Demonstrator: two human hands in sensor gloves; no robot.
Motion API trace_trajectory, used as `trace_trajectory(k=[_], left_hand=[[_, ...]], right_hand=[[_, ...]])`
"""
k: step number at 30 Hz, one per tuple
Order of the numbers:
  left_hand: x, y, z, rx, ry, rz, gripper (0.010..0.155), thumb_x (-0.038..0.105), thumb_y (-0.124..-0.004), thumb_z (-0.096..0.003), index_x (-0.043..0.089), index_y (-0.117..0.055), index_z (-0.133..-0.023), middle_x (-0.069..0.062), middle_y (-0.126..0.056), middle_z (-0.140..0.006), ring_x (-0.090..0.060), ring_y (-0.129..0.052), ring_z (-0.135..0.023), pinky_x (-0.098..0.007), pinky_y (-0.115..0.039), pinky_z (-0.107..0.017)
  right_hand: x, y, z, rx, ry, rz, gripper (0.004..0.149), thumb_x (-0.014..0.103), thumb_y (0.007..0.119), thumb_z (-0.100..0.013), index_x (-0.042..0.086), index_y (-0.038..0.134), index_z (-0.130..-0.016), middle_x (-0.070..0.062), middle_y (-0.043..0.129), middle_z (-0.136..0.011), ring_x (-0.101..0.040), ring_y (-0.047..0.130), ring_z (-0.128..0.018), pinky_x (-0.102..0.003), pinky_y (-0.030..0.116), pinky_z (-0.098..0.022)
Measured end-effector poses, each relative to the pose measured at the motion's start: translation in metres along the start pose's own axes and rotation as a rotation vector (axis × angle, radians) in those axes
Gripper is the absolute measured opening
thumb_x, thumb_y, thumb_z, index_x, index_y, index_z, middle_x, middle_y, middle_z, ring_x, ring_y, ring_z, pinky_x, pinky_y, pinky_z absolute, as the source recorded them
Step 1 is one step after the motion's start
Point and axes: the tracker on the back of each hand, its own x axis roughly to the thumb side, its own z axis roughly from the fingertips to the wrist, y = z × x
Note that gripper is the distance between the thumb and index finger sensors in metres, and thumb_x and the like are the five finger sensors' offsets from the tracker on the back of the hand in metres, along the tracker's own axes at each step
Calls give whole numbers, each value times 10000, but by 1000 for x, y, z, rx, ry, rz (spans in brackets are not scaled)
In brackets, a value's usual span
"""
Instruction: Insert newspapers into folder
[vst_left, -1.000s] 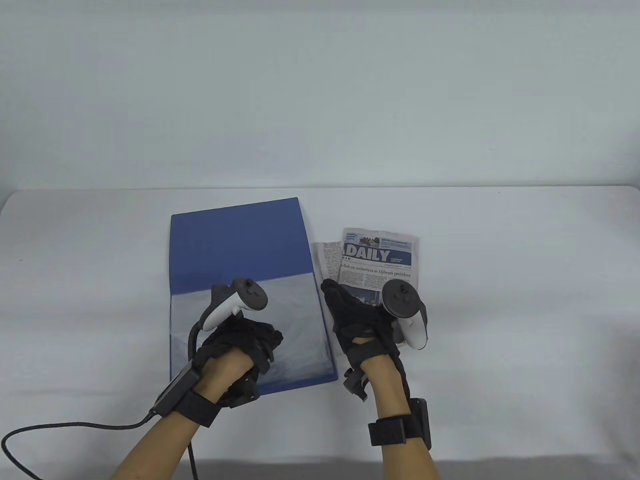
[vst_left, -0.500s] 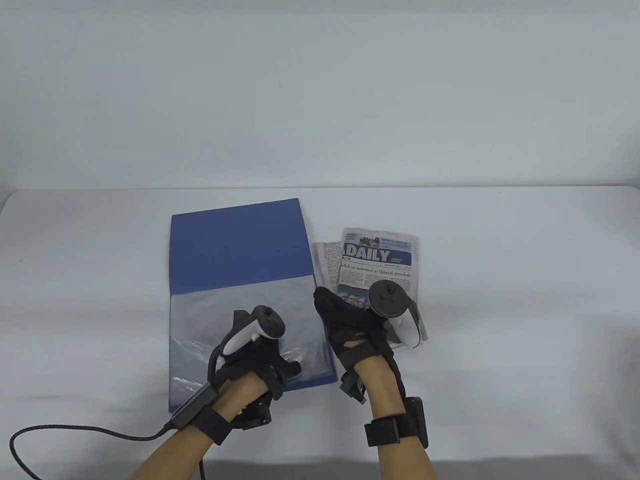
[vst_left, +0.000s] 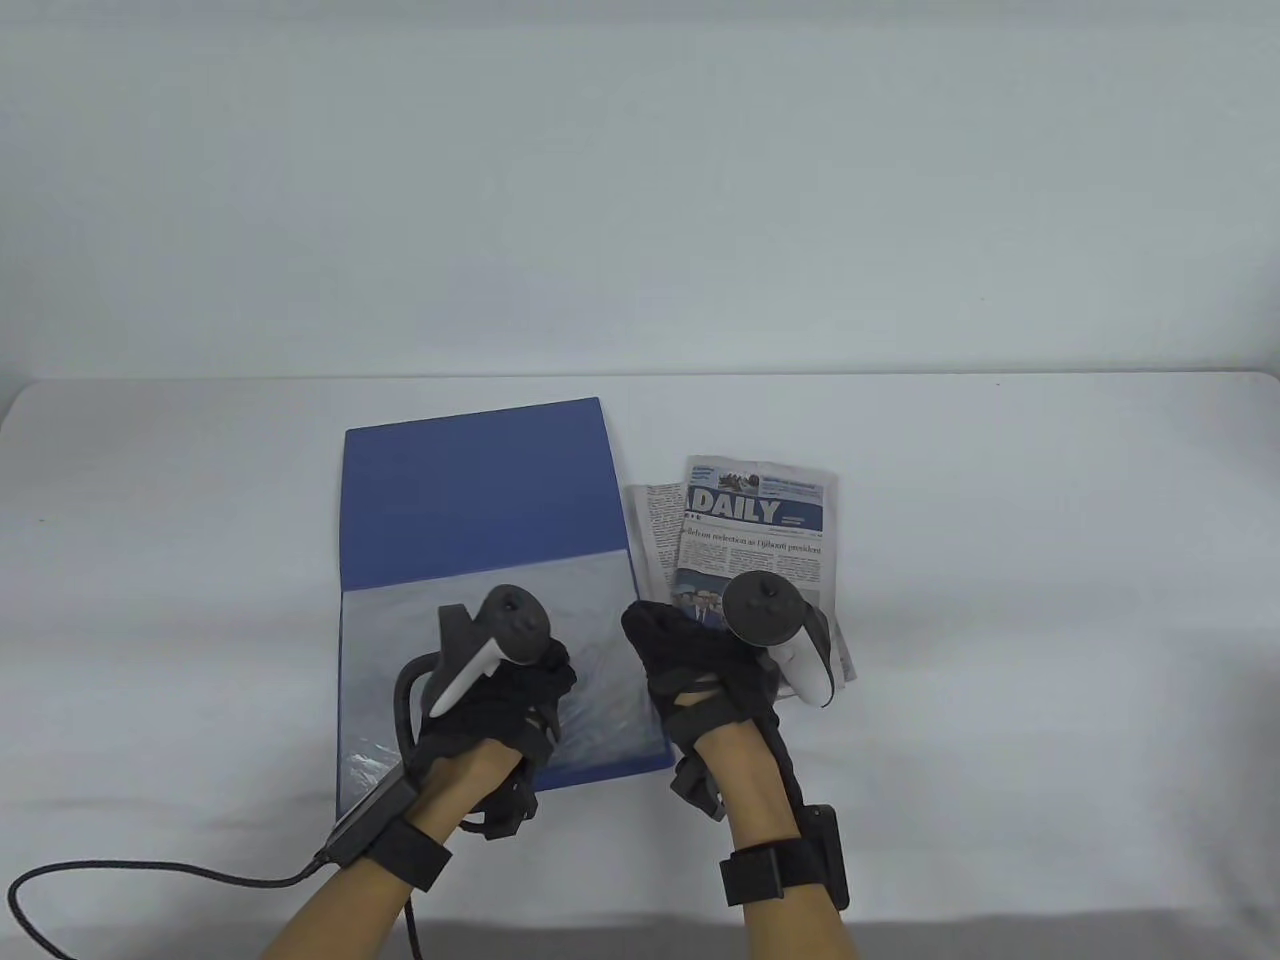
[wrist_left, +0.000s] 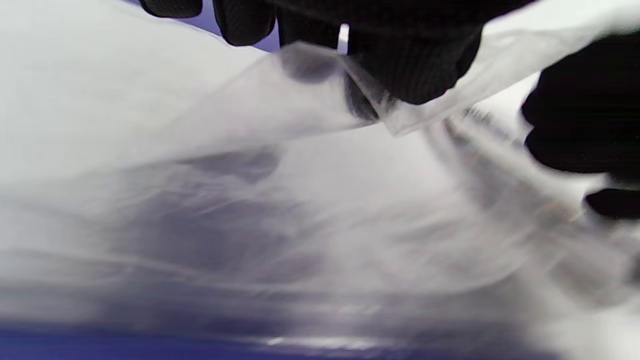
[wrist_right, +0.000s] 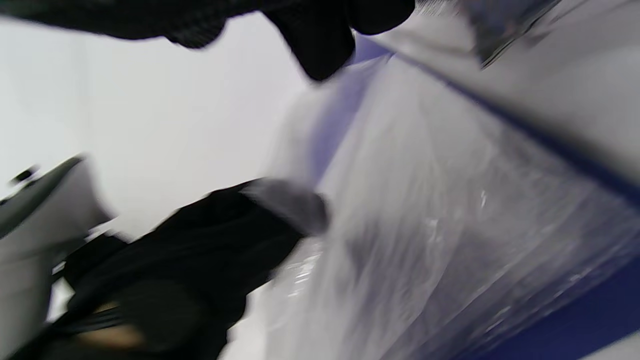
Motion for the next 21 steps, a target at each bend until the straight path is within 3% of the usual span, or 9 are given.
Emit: trace_trajectory(k=[2, 4, 8, 11, 14, 15, 21], left_hand=[[-13, 4, -6, -85, -20, 132, 414, 506, -764, -595, 364, -772, -984, 51, -613, -1222, -328, -453, -1227, -599, -409, -915], [-22, 5, -12, -160, -32, 212, 424, 503, -764, -598, 357, -764, -996, 54, -607, -1224, -327, -459, -1226, -602, -406, -914], [-28, 6, -15, -182, -48, 278, 428, 502, -768, -599, 360, -771, -1002, 38, -602, -1229, -345, -462, -1220, -611, -400, -911], [-25, 7, -14, -163, -48, 236, 426, 504, -769, -596, 370, -778, -1001, 41, -604, -1230, -344, -467, -1219, -613, -402, -909], [-23, 5, -14, -172, -45, 192, 433, 498, -762, -600, 358, -765, -1009, 36, -599, -1231, -334, -461, -1224, -614, -396, -911], [-23, 3, -15, -188, -52, 195, 439, 488, -755, -603, 337, -750, -1016, 27, -600, -1229, -334, -464, -1222, -614, -396, -911], [-27, 6, -18, -195, -54, 229, 437, 474, -759, -606, 324, -749, -1016, 28, -626, -1216, -341, -496, -1211, -613, -406, -909]], right_hand=[[0, 0, -1, 11, 49, 48, 400, 390, 702, -628, 29, 794, -777, -290, 336, -1073, -588, 97, -941, -787, 83, -528], [1, 4, -2, 13, 47, 30, 396, 398, 720, -626, 49, 786, -800, -283, 301, -1077, -582, 40, -930, -787, 62, -521], [4, 15, -8, -18, 68, -4, 597, 473, 750, -612, -27, 704, -935, -290, 237, -1082, -583, -30, -908, -787, 23, -497], [7, 25, -17, -1, 83, 20, 643, 489, 759, -606, -38, 673, -962, -291, 213, -1082, -583, -56, -898, -789, 12, -486], [8, 32, -24, 0, 58, -29, 525, 380, 752, -621, -28, 685, -945, -287, 214, -1081, -582, -56, -898, -795, 25, -488], [8, 33, -25, -36, 37, -44, 402, 289, 731, -614, -5, 740, -887, -284, 239, -1079, -580, -39, -905, -796, 56, -510], [6, 28, -24, -54, 63, 12, 383, 281, 688, -611, -6, 706, -863, -287, 261, -1070, -573, 7, -925, -793, 88, -531]])
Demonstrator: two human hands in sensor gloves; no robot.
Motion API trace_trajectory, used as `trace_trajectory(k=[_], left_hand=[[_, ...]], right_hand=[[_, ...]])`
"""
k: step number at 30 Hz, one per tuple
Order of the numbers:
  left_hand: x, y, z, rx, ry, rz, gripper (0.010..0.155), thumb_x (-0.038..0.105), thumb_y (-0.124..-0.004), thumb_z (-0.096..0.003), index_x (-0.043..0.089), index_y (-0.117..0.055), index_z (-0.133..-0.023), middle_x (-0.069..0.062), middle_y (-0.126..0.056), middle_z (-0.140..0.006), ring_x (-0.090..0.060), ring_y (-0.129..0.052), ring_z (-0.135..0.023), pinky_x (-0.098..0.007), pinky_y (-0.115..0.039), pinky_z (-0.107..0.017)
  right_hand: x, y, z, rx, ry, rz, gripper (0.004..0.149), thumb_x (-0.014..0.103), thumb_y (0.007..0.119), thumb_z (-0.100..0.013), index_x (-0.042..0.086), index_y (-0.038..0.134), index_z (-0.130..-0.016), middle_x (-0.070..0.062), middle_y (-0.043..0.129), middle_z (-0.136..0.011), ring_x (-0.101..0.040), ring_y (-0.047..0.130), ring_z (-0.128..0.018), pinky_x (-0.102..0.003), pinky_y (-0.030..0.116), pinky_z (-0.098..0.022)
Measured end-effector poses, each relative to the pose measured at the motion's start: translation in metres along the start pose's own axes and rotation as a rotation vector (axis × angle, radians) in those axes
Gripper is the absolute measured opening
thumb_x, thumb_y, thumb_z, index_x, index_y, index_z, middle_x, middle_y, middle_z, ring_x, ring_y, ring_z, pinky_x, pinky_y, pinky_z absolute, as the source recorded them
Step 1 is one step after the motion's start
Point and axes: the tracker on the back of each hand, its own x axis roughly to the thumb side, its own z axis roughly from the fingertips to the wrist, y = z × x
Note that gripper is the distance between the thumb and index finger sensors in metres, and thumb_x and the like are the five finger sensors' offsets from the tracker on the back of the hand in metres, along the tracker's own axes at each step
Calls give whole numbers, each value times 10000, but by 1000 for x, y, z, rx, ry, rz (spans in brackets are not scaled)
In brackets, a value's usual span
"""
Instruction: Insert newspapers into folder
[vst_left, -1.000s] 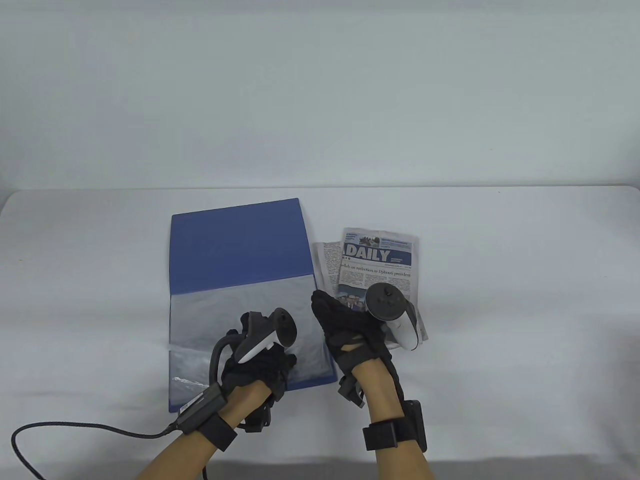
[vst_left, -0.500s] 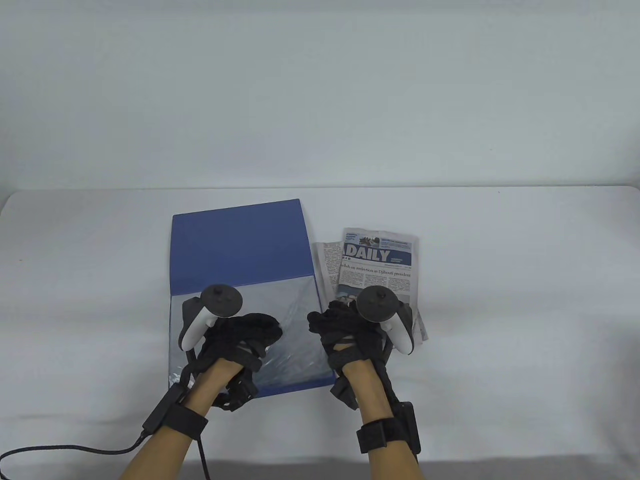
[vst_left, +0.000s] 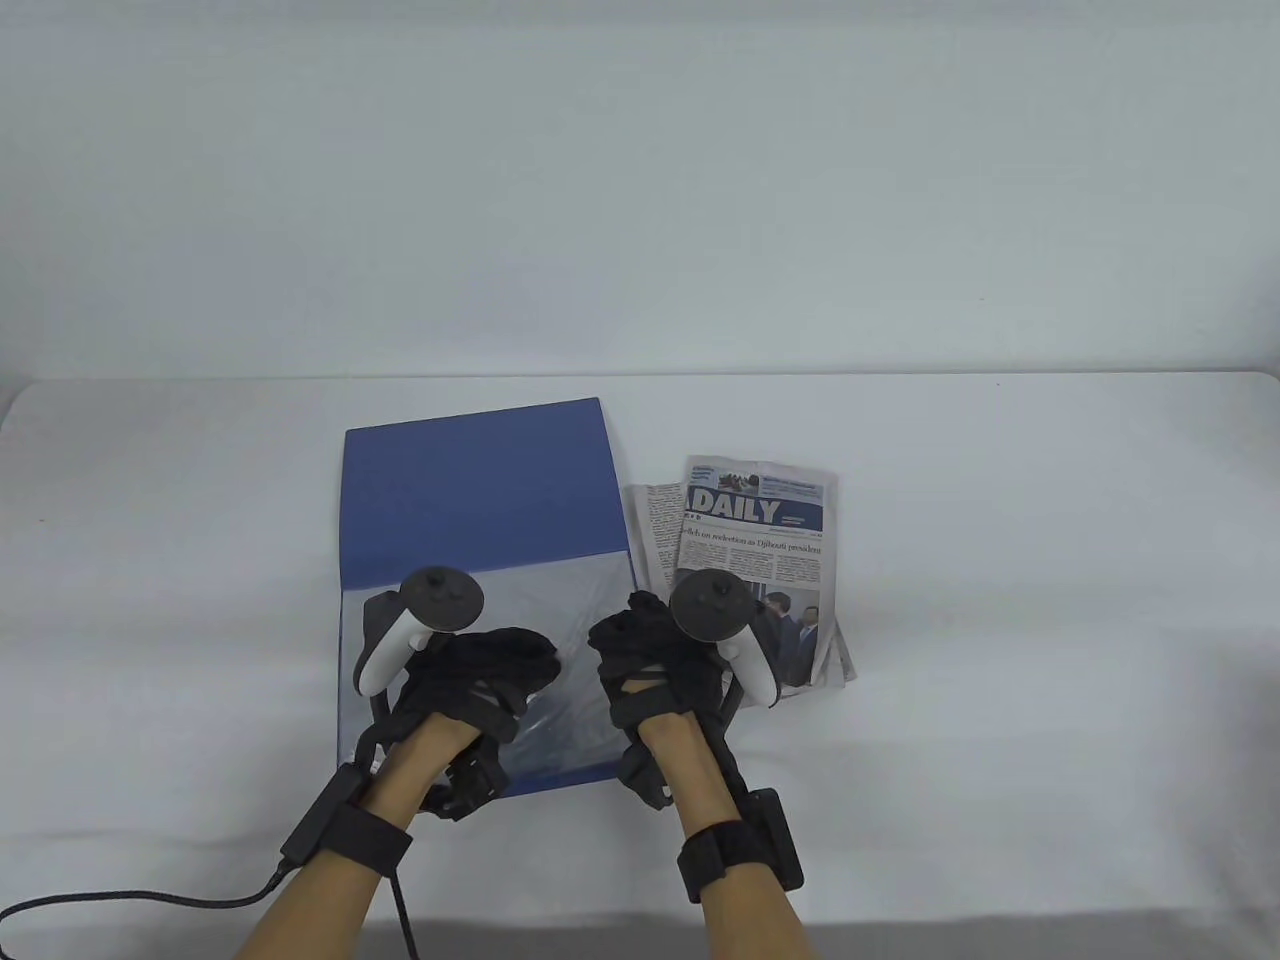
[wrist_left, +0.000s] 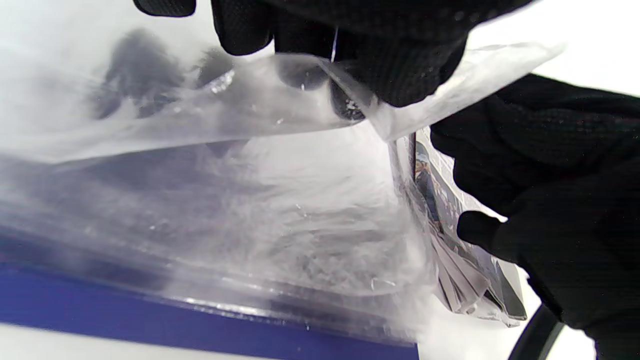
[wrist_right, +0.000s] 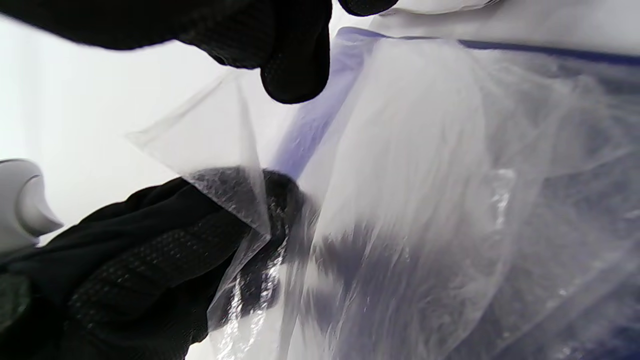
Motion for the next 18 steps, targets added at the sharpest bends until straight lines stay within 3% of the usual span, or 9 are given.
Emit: trace_trajectory(k=[2, 3, 4, 8, 11, 15, 18], left_hand=[[-2, 0, -1, -6, 6, 1, 434, 472, -762, -606, 326, -751, -1015, 36, -626, -1216, -343, -496, -1212, -614, -404, -911], [-2, 0, -2, -14, 6, -1, 431, 472, -765, -606, 330, -756, -1013, 38, -628, -1217, -343, -495, -1213, -616, -402, -911], [-2, -1, -2, -17, 11, -6, 432, 470, -766, -606, 328, -755, -1013, 35, -629, -1216, -338, -500, -1212, -615, -404, -910], [3, -5, -3, -16, 31, -85, 444, 460, -759, -608, 292, -738, -1019, 28, -629, -1214, -346, -501, -1209, -618, -404, -907], [5, -8, -3, -19, 29, -101, 443, 460, -760, -609, 295, -738, -1019, 26, -630, -1213, -348, -500, -1208, -620, -404, -904], [5, -8, -3, -5, 46, -144, 448, 463, -757, -611, 306, -728, -1030, 25, -614, -1221, -346, -483, -1214, -622, -393, -907], [8, -9, -2, -6, 14, -173, 490, 457, -753, -615, 323, -629, -1069, 29, -555, -1243, -342, -448, -1226, -623, -378, -913]], right_hand=[[-6, -2, 1, -20, 23, -101, 420, 332, 636, -631, -9, 702, -868, -298, 255, -1063, -576, 3, -918, -786, 70, -524], [-10, -2, 2, -47, 30, -167, 571, 427, 616, -635, -70, 659, -913, -317, 245, -1057, -586, -9, -909, -783, 57, -515], [-11, -2, 2, -52, 29, -176, 622, 454, 628, -634, -90, 633, -935, -321, 235, -1057, -589, -21, -903, -782, 50, -510], [-9, 1, 0, -20, 41, -45, 569, 440, 697, -631, -46, 699, -927, -310, 198, -1067, -583, -92, -875, -773, -21, -452], [-7, 5, -3, 19, 26, -18, 484, 367, 730, -627, -18, 723, -919, -306, 185, -1071, -582, -103, -872, -775, -28, -445], [-7, 12, -7, 68, 18, 60, 387, 288, 718, -611, 5, 743, -875, -313, 160, -1067, -584, -103, -871, -780, -13, -457], [-6, 15, -9, 106, 22, 144, 375, 273, 706, -600, 4, 734, -859, -315, 143, -1064, -584, -97, -875, -783, -5, -461]])
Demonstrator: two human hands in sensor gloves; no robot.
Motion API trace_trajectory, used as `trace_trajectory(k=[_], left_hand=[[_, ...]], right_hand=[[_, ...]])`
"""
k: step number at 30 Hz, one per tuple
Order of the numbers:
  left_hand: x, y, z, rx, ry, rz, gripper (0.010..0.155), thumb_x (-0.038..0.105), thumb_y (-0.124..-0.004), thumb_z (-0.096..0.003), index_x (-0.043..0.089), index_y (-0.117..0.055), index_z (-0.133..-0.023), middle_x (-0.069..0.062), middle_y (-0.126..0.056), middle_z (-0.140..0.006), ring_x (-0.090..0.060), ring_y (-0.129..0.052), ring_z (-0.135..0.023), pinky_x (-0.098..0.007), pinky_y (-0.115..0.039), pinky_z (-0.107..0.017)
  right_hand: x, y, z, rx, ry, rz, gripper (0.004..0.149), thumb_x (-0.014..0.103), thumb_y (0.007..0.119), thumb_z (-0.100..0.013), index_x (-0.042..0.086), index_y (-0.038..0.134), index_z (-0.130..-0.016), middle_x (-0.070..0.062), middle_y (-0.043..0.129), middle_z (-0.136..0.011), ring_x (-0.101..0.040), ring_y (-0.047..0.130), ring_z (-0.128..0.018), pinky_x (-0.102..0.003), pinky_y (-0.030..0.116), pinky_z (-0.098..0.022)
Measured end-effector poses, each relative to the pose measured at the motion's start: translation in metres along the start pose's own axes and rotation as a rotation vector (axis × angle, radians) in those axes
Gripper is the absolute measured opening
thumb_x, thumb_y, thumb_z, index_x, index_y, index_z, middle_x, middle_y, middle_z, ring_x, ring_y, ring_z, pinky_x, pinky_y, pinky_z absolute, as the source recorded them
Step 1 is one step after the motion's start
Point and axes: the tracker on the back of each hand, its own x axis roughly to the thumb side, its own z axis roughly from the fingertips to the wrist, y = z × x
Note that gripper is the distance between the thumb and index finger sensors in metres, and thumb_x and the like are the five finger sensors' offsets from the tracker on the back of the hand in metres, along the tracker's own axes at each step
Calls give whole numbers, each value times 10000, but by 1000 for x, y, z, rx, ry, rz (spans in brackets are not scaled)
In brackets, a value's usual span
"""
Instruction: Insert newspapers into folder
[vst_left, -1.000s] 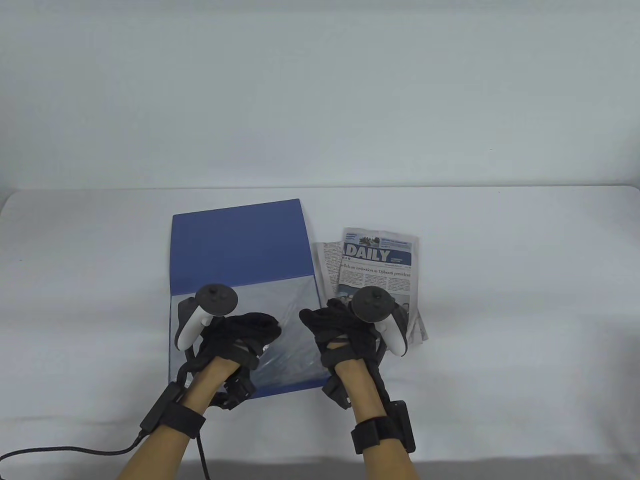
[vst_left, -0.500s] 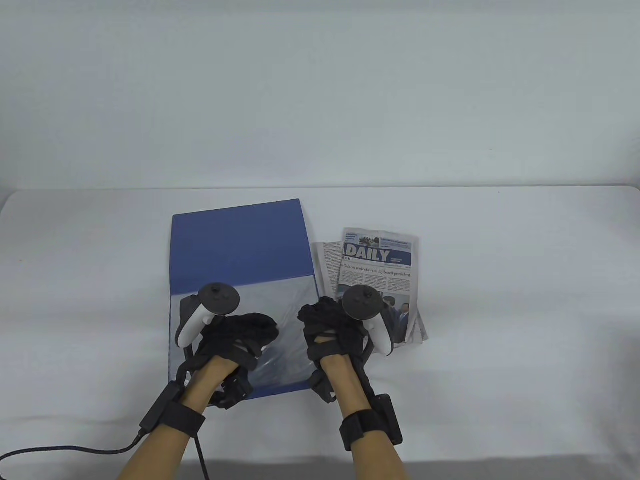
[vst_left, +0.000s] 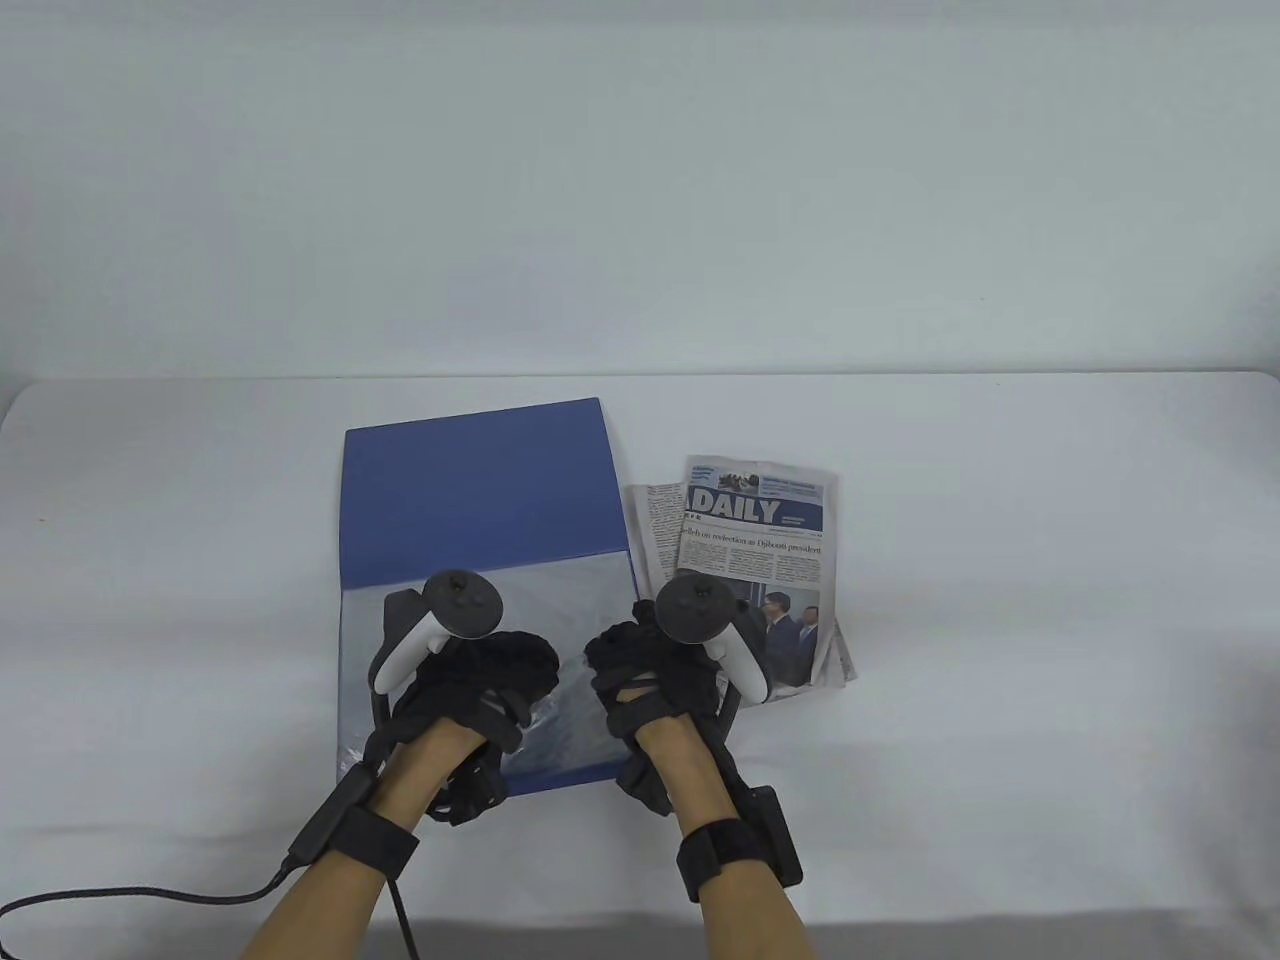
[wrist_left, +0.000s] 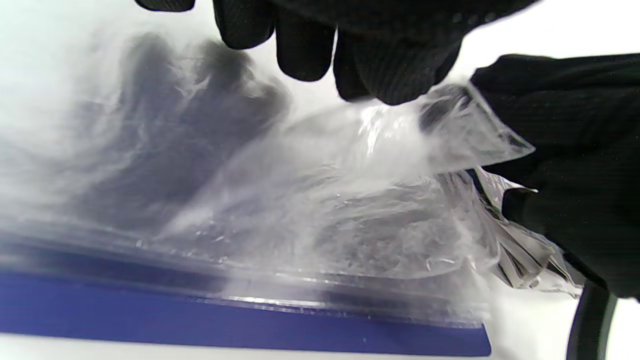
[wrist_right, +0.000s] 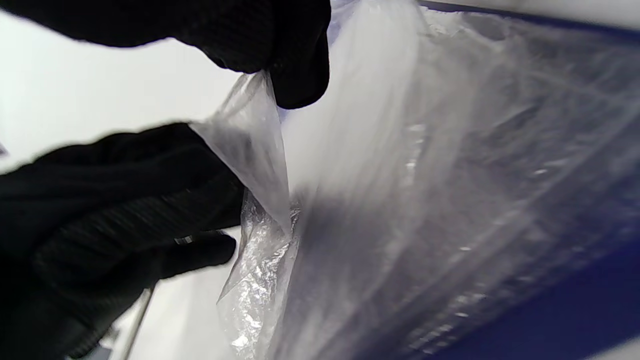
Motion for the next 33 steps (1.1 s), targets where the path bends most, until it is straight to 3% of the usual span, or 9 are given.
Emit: trace_trajectory(k=[7, 14, 17, 19, 22, 24, 27, 30, 33], left_hand=[[10, -12, -4, -8, -49, -65, 501, 484, -734, -612, 322, -600, -1067, 44, -505, -1258, -322, -373, -1248, -629, -333, -923], [15, -8, 2, 82, -70, -56, 414, 459, -723, -619, 349, -672, -1015, 65, -585, -1231, -306, -452, -1236, -614, -376, -924], [10, 0, 8, 163, -59, 1, 409, 449, -729, -620, 335, -679, -1010, 68, -626, -1209, -305, -484, -1227, -606, -399, -923], [7, 3, 10, 193, -63, 25, 415, 448, -715, -623, 324, -661, -1015, 74, -626, -1202, -295, -492, -1225, -596, -403, -928], [6, 1, 9, 159, -86, 40, 417, 448, -711, -625, 326, -656, -1020, 68, -615, -1207, -295, -477, -1227, -602, -398, -923], [8, -3, 6, 159, -64, -17, 417, 446, -711, -624, 326, -657, -1020, 73, -623, -1202, -298, -480, -1227, -603, -400, -923], [11, -7, 4, 140, -63, -53, 419, 450, -709, -624, 330, -654, -1022, 75, -620, -1205, -293, -473, -1231, -599, -391, -929], [13, -8, 3, 145, -65, -55, 419, 451, -704, -625, 329, -649, -1022, 75, -612, -1208, -288, -470, -1233, -598, -389, -930], [13, -4, 7, 198, -80, -28, 416, 451, -704, -625, 332, -651, -1020, 83, -610, -1208, -286, -466, -1234, -596, -389, -933]], right_hand=[[3, -3, 2, -7, -40, -2, 374, 273, 690, -598, 4, 720, -857, -311, 134, -1064, -579, -88, -885, -788, 1, -464], [2, -9, 7, -35, 1, 59, 374, 269, 672, -596, -1, 700, -854, -318, 118, -1052, -580, -79, -885, -788, 6, -467], [2, -10, 8, -53, 43, 193, 373, 268, 669, -594, -1, 700, -850, -324, 95, -1047, -579, -76, -888, -787, 12, -473], [0, -6, 6, 8, 105, 283, 372, 269, 674, -594, 1, 708, -850, -326, 89, -1046, -582, -88, -879, -786, 6, -466], [2, -5, 8, 70, 228, 422, 380, 284, 660, -603, 11, 695, -865, -330, 71, -1038, -589, -120, -855, -777, -12, -449], [15, -16, 15, -44, 197, 493, 493, 355, 624, -616, -12, 618, -945, -324, 54, -1041, -586, -111, -865, -776, -9, -456], [19, -24, 21, -123, 26, 391, 666, 488, 579, -609, -15, 528, -1042, -313, 69, -1061, -579, -96, -885, -777, 0, -470], [5, -13, 13, 18, -79, 188, 716, 533, 567, -593, -2, 574, -1068, -295, 39, -1072, -563, -183, -848, -764, -36, -454], [-3, -7, 8, 99, 36, 304, 807, 606, 507, -530, -3, 730, -1009, -257, 66, -1086, -519, -263, -803, -749, -63, -446]])
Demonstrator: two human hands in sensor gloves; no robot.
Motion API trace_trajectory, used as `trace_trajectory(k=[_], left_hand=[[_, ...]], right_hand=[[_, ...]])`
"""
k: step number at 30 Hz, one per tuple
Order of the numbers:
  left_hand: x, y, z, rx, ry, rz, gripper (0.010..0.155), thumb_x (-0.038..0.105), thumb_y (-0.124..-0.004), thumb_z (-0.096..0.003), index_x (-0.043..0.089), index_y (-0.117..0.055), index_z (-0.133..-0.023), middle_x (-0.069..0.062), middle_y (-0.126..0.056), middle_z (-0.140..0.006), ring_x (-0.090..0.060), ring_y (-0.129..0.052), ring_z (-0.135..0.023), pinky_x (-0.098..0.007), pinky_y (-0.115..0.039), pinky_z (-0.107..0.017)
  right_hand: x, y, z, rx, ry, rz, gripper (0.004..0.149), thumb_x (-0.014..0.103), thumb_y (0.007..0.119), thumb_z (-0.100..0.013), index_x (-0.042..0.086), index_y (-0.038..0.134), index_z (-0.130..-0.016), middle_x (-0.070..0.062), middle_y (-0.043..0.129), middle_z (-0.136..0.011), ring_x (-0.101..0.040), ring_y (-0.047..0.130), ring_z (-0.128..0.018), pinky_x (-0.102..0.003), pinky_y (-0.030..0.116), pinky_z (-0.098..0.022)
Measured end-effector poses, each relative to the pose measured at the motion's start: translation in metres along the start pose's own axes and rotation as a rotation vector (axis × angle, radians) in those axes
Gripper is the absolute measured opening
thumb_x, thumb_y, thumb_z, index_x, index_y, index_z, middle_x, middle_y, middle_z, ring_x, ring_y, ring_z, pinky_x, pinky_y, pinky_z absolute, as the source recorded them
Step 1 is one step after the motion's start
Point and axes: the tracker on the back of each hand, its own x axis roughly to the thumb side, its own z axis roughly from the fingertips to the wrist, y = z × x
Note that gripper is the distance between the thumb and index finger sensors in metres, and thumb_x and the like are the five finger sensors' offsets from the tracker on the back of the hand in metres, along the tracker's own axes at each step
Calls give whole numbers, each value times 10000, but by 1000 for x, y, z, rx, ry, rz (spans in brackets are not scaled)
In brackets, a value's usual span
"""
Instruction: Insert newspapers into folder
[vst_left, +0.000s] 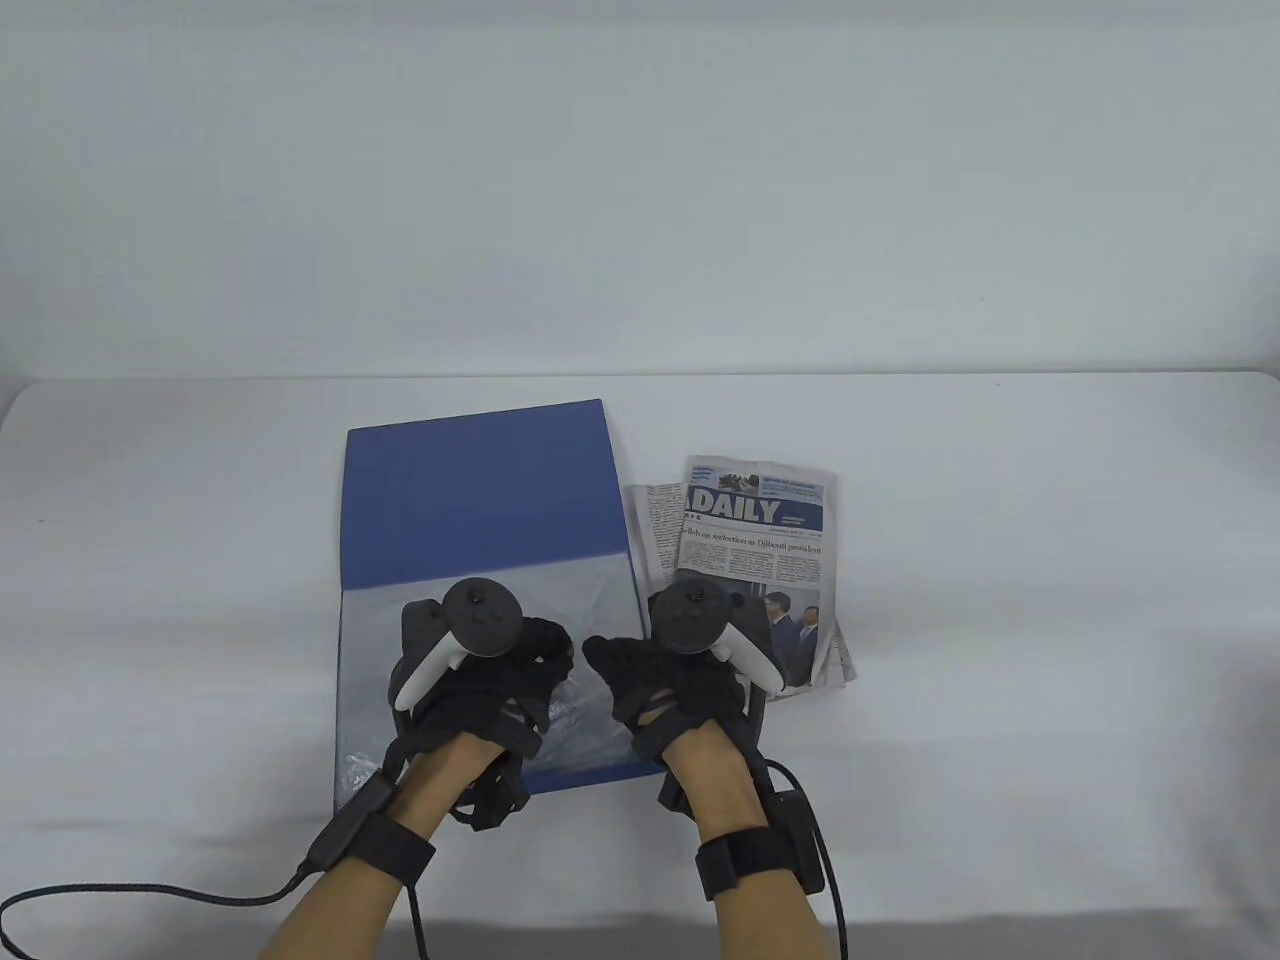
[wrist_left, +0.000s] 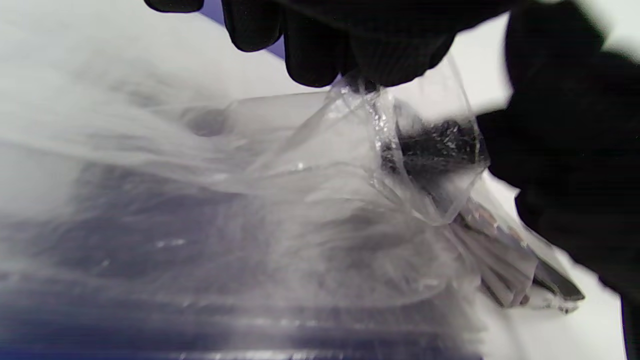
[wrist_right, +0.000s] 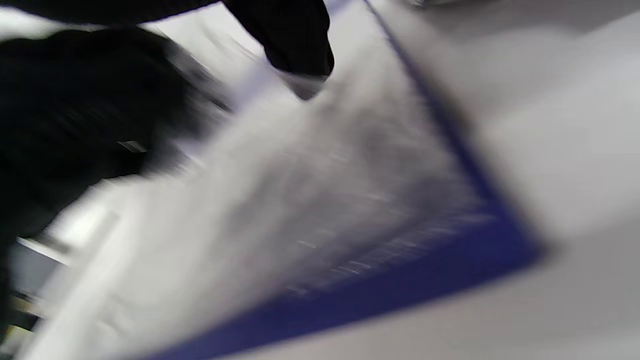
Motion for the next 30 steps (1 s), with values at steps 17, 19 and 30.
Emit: trace_trajectory(k=[17, 19, 30], left_hand=[[-3, 2, 1, 18, -26, 58, 412, 457, -710, -626, 347, -663, -1020, 77, -643, -1194, -286, -496, -1223, -594, -395, -931], [-3, 1, 0, 10, -25, 57, 412, 456, -710, -627, 345, -664, -1021, 74, -646, -1192, -287, -492, -1223, -595, -393, -930], [-5, 1, 0, -3, -24, 37, 415, 457, -705, -628, 343, -657, -1023, 74, -642, -1193, -287, -491, -1224, -600, -395, -925]], right_hand=[[-84, -79, 70, -449, 450, -194, 732, 552, 678, -608, -50, 526, -995, -311, 54, -1047, -582, -7, -921, -766, 72, -545], [-114, -67, 72, -311, 668, -211, 826, 580, 703, -585, -80, 451, -1013, -326, 75, -1039, -596, 39, -920, -768, 86, -543], [-123, -61, 61, -290, 794, -31, 561, 346, 773, -608, -53, 542, -928, -301, 283, -1044, -567, 297, -961, -746, 257, -627]])
